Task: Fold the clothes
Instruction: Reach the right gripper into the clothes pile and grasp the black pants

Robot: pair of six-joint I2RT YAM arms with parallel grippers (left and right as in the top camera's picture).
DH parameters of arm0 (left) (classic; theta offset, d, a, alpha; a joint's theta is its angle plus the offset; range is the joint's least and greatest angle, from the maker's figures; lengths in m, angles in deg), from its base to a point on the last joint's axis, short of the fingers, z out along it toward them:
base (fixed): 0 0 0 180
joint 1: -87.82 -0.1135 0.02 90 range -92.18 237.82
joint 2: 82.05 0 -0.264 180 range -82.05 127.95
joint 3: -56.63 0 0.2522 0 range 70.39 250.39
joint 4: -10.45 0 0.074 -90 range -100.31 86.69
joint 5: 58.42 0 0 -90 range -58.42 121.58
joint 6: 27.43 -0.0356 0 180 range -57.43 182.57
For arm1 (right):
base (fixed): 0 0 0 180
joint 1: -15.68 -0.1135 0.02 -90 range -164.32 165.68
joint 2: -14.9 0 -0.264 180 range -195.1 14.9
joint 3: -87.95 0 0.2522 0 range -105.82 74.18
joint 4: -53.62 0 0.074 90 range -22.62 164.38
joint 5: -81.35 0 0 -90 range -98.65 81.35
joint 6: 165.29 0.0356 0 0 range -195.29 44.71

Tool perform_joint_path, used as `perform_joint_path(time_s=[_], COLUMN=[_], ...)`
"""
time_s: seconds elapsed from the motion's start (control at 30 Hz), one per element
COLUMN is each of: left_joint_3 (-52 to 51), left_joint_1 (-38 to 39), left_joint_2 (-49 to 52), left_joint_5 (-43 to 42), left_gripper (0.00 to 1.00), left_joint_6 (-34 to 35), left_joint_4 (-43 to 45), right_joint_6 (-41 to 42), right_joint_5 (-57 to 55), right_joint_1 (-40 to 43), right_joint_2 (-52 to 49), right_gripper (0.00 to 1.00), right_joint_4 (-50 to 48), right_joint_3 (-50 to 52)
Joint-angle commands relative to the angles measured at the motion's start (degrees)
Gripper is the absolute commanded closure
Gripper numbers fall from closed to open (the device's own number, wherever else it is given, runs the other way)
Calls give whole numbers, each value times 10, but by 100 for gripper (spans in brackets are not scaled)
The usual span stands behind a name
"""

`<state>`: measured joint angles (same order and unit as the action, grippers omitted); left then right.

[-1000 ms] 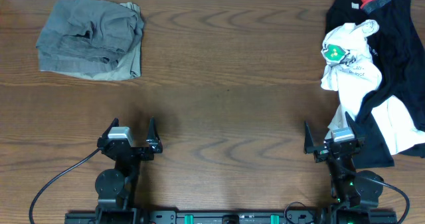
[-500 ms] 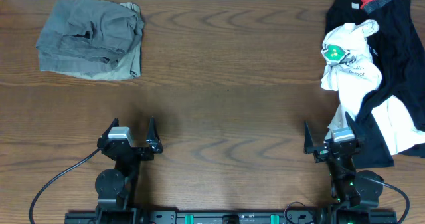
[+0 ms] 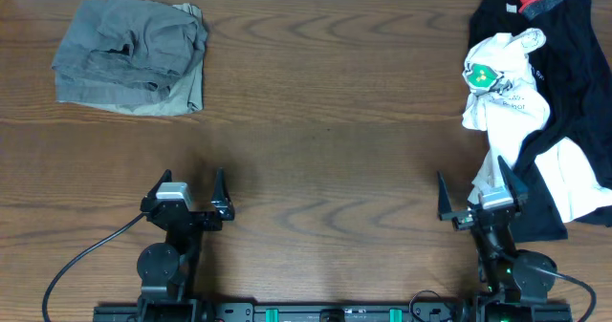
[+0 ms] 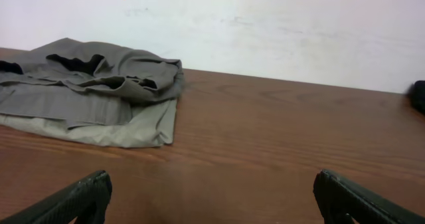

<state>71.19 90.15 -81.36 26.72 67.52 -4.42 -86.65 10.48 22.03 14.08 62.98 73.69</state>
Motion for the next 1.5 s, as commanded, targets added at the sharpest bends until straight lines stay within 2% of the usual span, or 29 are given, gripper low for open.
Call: perform_joint_path(time_s=[0.0,0.2,0.37,0.5,0.73,0.9,1.03,1.2,1.37,1.47], left_joint_3=[2,75,191,308,549,725,863,902,902,902], left_joint_1=[-3,-3,-3,-3,-3,-3,-3,-3,-3,-3], left_joint_2=[-1,60,203,340,588,765,898,982,1025,1030], left_joint_5=[-34,-33,-33,-38,-52,-54,-132,-191,-202,-200], left_gripper=[2,2,2,2,2,2,2,2,2,2], left_joint_6=[7,7,7,7,-3,-20,-62,-64,-64,-76], left_joint_4=[-24,-62,-122,-176,-318,-440,-552,-567,-576,-571], right_joint_6=[41,39,35,20,17,-72,-84,-45,77,107], right_joint_5=[29,34,39,72,81,80,77,74,-96,-139], right_joint_1=[3,3,3,3,3,3,3,7,51,94], right_joint_2=[3,-66,-212,-361,-616,-789,-902,-945,-965,-988], right_gripper=[1,1,1,1,1,1,1,1,2,7], right_joint_4=[-3,29,43,92,275,457,554,529,438,397], right_joint_3=[-23,-119,-244,-371,-615,-810,-952,-979,-979,-979])
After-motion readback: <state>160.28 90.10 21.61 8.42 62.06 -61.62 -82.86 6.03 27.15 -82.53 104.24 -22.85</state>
